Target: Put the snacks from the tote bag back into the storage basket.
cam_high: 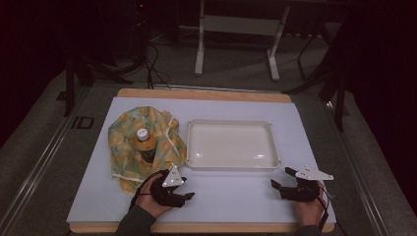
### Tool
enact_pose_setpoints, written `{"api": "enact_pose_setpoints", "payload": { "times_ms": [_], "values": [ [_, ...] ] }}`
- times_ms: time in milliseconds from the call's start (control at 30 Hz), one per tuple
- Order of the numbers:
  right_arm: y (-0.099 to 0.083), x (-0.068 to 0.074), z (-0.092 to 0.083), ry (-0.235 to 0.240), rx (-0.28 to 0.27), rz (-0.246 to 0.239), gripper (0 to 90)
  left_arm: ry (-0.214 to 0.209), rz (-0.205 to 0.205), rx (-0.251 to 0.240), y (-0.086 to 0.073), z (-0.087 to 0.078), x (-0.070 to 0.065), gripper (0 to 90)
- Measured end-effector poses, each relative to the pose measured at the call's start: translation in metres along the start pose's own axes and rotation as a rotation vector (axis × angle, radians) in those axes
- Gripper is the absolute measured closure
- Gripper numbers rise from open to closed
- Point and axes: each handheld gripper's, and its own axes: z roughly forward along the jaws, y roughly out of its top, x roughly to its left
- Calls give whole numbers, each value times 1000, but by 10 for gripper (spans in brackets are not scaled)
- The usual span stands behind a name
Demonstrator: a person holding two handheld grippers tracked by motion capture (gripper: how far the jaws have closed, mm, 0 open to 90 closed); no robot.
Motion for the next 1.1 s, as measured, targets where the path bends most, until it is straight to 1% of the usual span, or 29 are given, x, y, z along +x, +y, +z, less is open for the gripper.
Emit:
{"api": "enact_pose_setpoints", "payload": {
  "times_ms": [33, 67, 167, 200, 300, 367, 433, 500, 567, 600, 633, 667, 800, 900, 1100],
  "values": [
    [0, 0, 0, 0, 0, 0, 201, 0, 0, 0, 0, 0, 0, 397],
    [0, 0, 0, -1, -5, 0, 198, -8, 9, 5, 3, -3, 0, 398],
    [0, 0, -1, -4, -7, -5, 198, -14, 11, 3, 4, -5, 0, 399],
    [0, 2, -1, -7, -8, -13, 197, -21, 33, 8, 9, -11, 0, 399],
    [-1, 2, -1, -10, -8, -19, 197, -45, 44, 8, 14, -19, 0, 399],
    [-1, 3, -1, -12, -12, -25, 197, -61, 59, 12, 18, -25, 0, 400],
    [-1, 3, -2, -12, -18, -24, 197, -65, 79, 25, 21, -29, -1, 403],
    [-1, 3, -2, -12, -18, -22, 198, -59, 108, 49, 25, -33, -3, 403],
    [-1, 3, -2, -11, -18, -27, 198, -38, 134, 73, 27, -36, -2, 401],
    [-1, 3, -2, -12, -18, -31, 198, -35, 131, 80, 28, -38, -1, 401],
    [-1, 4, -2, -12, -19, -33, 198, -37, 120, 78, 28, -40, 0, 402],
    [-1, 4, -2, -13, -19, -34, 198, -39, 118, 79, 28, -42, 2, 402],
    [-1, 4, -2, -11, -20, -35, 198, -38, 119, 95, 27, -49, 7, 401],
    [-1, 4, -2, -11, -21, -35, 199, -54, 118, 100, 27, -55, 10, 407],
    [-1, 5, -2, -9, -20, -36, 198, -79, 149, 164, 29, -64, 14, 453]
  ]
}}
